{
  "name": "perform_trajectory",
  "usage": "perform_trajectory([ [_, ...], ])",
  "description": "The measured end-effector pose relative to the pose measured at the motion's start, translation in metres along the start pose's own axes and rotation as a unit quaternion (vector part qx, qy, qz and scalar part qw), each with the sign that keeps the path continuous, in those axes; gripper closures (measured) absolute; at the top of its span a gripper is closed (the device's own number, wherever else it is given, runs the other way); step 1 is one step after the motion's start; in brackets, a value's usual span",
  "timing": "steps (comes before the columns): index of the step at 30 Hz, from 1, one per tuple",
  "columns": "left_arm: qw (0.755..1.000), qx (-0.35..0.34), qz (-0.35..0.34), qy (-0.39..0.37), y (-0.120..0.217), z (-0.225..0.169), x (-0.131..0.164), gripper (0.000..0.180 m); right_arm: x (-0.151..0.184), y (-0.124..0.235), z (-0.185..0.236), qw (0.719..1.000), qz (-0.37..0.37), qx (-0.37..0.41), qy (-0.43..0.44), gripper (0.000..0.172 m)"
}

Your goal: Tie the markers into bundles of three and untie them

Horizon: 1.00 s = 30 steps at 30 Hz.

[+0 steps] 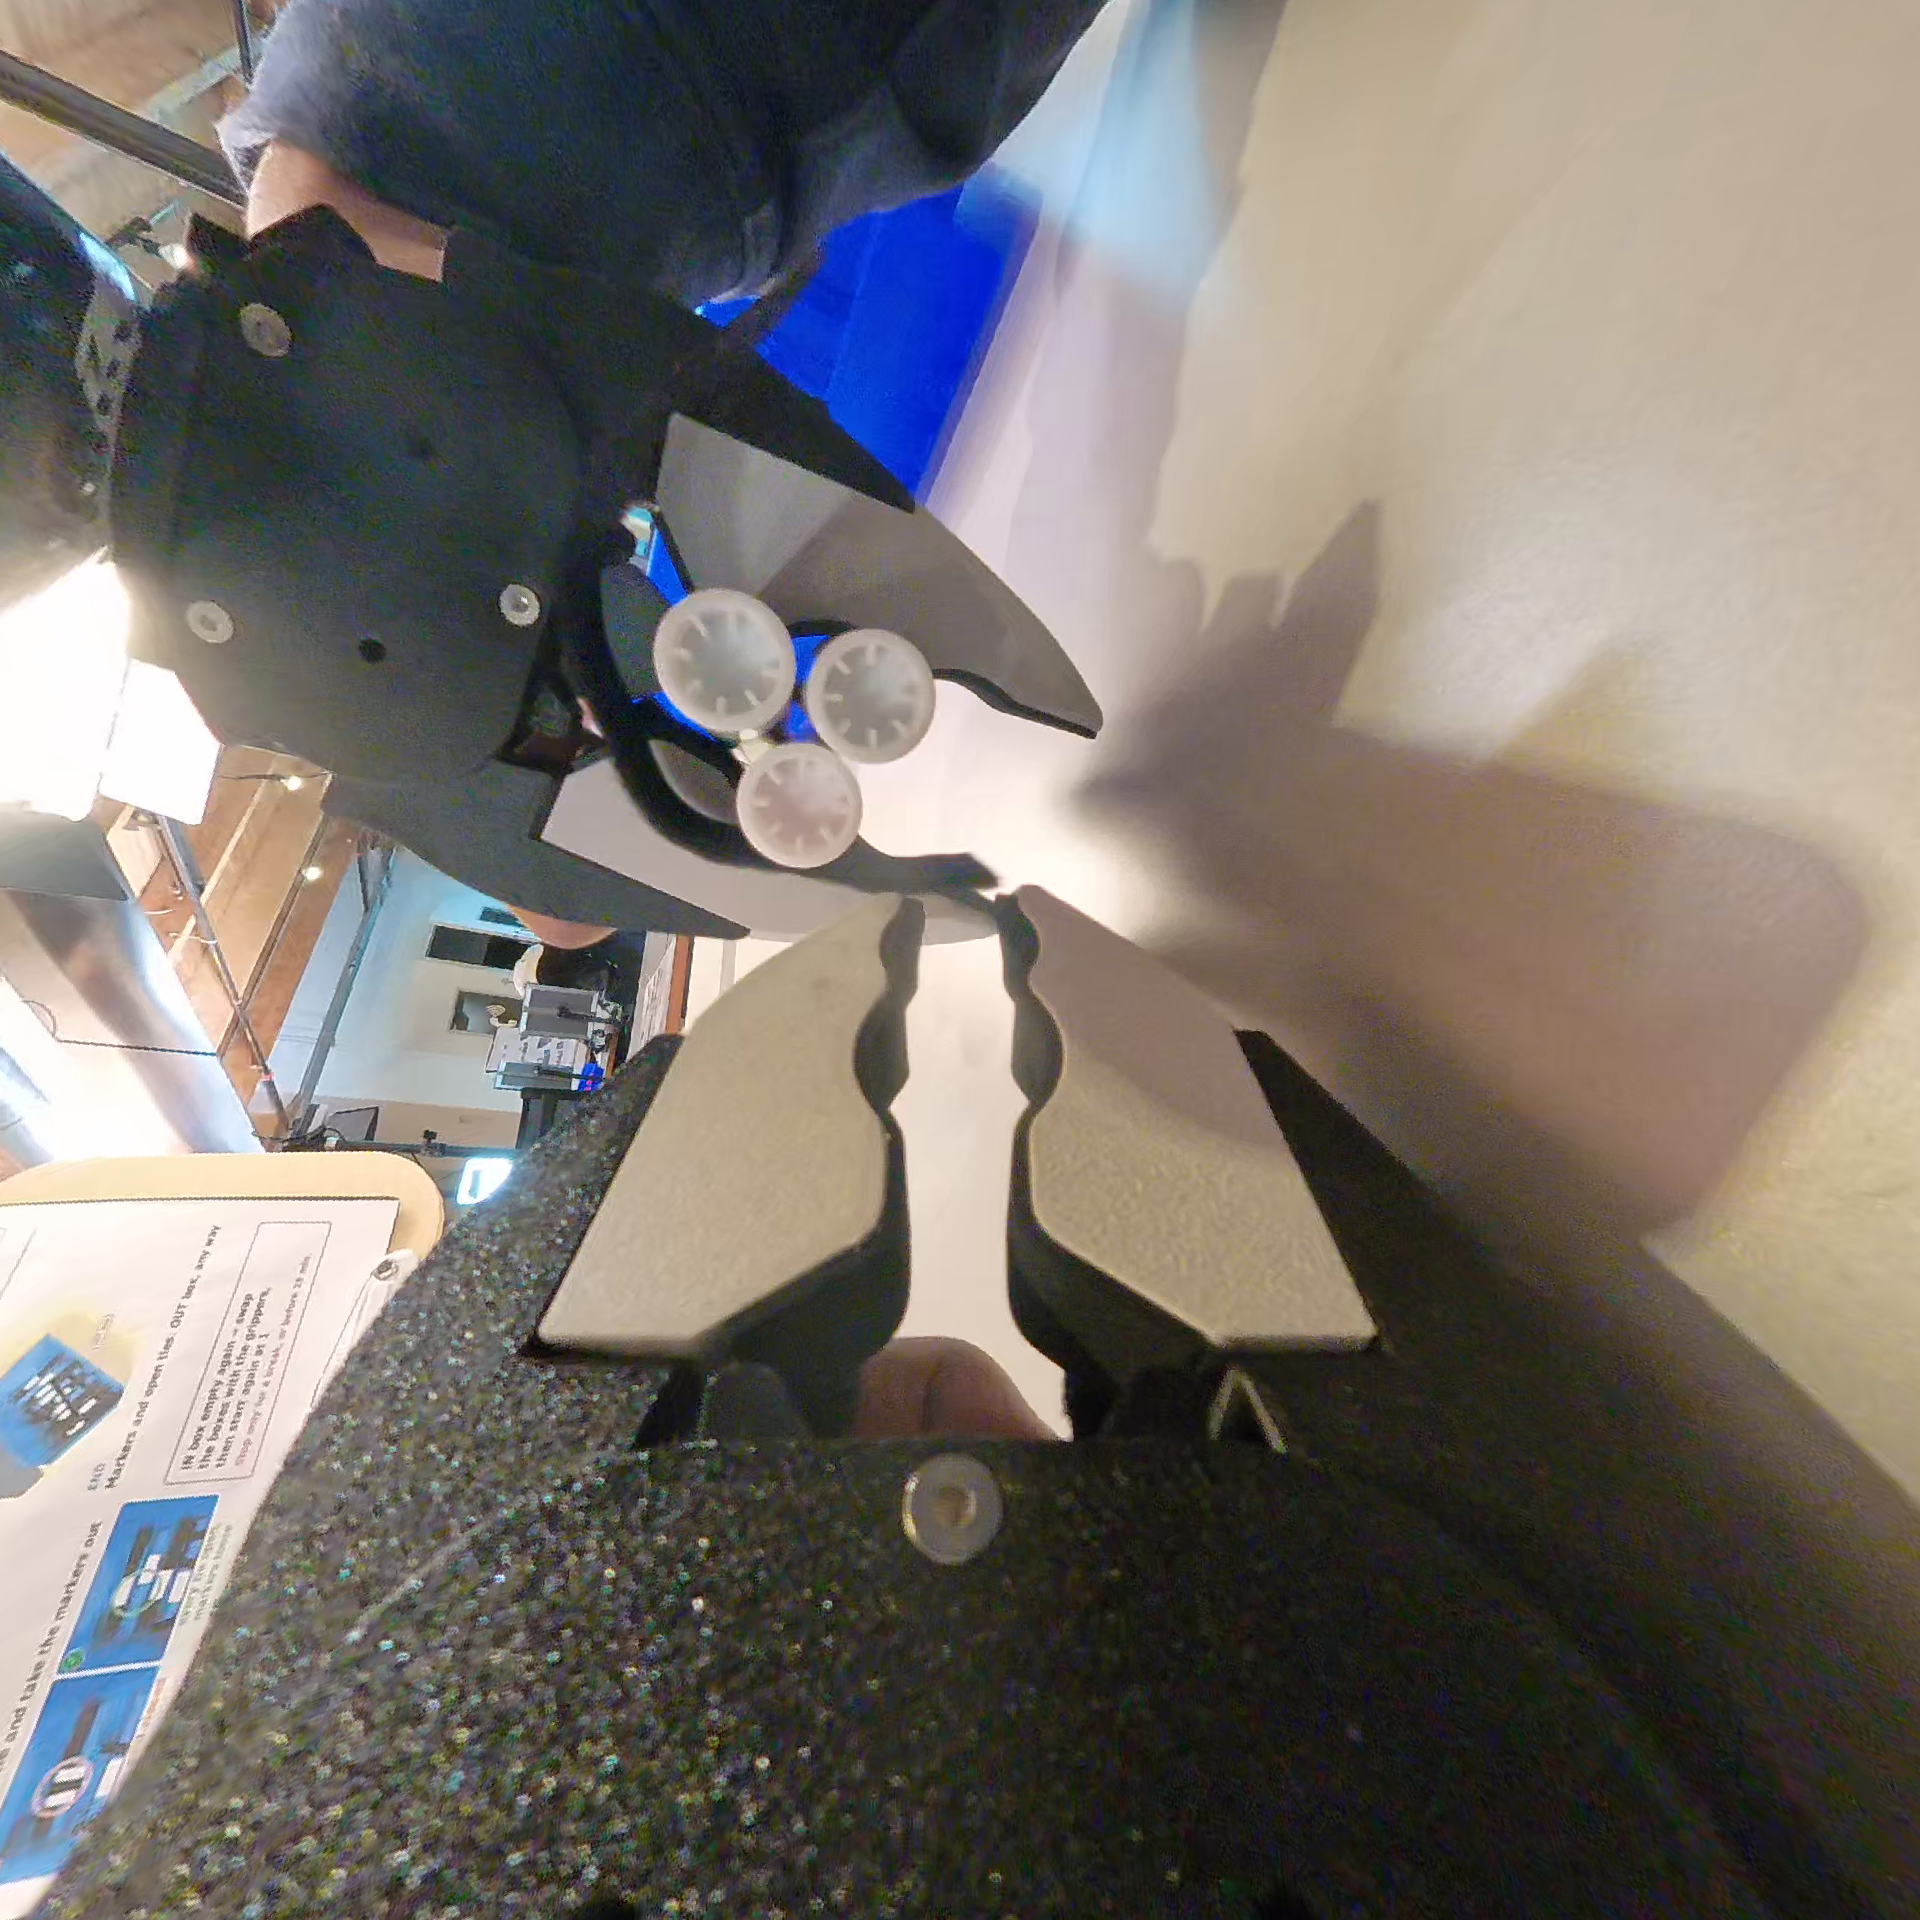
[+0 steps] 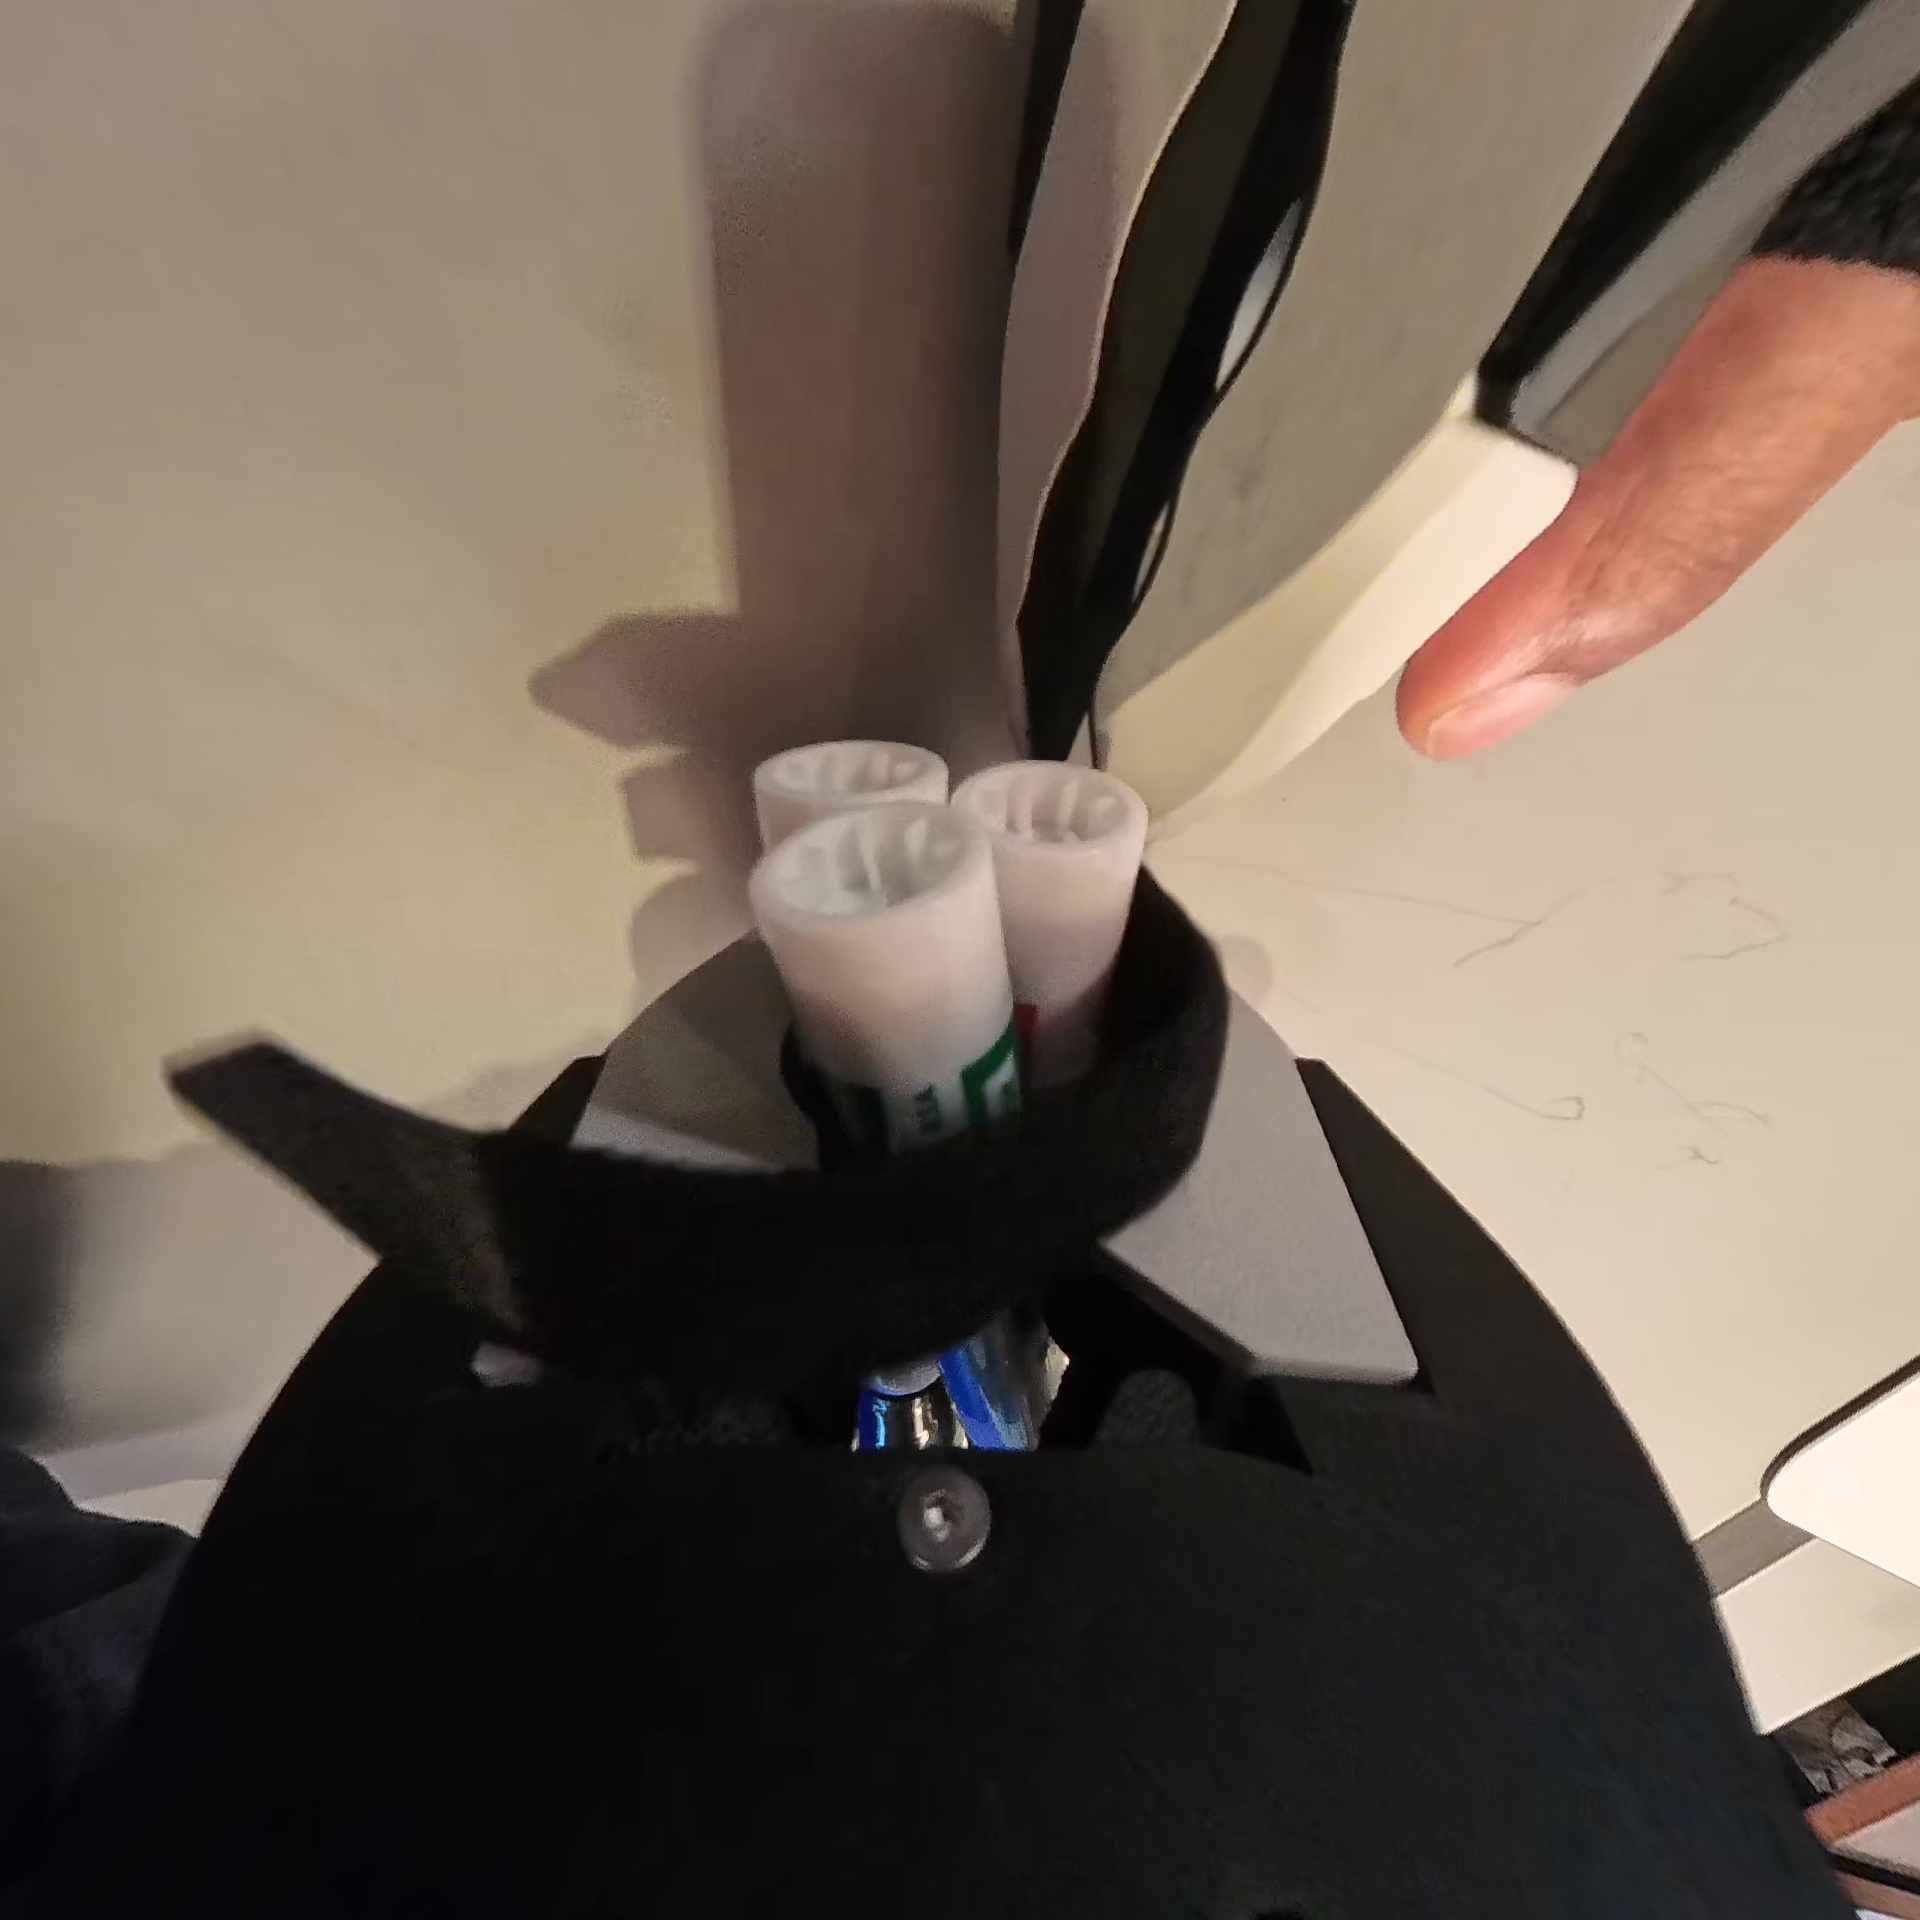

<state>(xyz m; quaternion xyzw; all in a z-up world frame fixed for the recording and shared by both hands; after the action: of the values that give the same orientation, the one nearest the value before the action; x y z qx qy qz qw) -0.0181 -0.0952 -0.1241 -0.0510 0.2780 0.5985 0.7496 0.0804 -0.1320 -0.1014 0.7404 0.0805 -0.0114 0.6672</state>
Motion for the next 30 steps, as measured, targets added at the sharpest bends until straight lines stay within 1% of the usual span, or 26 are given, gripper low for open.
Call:
perform_trajectory([
  [10,1.000,-0.012,0.004,0.014,0.004,0.004,0.005,0.160,0.002,0.000,-0.003,1.000,-0.005,0.010,0.002,0.130],
  [17,0.998,-0.032,0.000,0.062,0.011,0.014,0.012,0.159,0.005,0.001,-0.008,0.999,-0.022,0.028,0.003,0.131],
  [25,0.995,-0.017,0.000,0.095,0.012,0.012,0.014,0.158,0.008,-0.002,-0.010,0.999,-0.025,0.029,-0.001,0.131],
  [28,0.995,0.010,0.023,0.093,0.011,0.008,0.017,0.158,0.011,-0.003,-0.011,0.999,-0.022,0.026,-0.006,0.131],
  [30,0.991,0.058,0.040,0.115,0.012,0.004,0.020,0.157,0.013,-0.005,-0.011,0.999,-0.019,0.024,-0.010,0.130],
])
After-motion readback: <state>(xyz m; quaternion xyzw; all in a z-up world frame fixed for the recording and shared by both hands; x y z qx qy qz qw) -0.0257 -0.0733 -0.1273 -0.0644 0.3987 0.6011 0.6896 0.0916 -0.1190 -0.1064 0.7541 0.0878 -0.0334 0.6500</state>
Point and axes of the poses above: each gripper's, where its closed fingertips meet, y back along the fingers, x out of its underside, z = x × y across the jaws, the point moved 8 cm from there along y, back along the fingers, and after that the axes turned 6 degrees about y, right-handed, at the moved point
